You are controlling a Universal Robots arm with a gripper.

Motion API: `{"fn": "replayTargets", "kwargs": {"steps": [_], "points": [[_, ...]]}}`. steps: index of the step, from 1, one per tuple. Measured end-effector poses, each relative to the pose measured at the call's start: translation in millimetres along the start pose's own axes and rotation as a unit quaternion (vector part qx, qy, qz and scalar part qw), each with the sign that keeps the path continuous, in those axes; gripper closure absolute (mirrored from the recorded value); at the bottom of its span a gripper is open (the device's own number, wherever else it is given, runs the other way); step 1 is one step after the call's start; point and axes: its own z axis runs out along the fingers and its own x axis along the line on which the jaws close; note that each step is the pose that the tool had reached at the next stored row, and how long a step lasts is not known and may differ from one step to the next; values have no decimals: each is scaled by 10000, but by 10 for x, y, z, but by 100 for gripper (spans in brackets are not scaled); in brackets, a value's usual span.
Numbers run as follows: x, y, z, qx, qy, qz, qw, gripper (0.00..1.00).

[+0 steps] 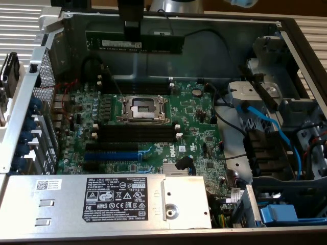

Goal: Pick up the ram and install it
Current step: 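Insert the ram into the slot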

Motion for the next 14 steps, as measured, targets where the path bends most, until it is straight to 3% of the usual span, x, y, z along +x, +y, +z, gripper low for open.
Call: {"fn": "replayTargets", "kwargs": {"steps": [14], "points": [[14,2,253,4,1,0,10000,88]]}}
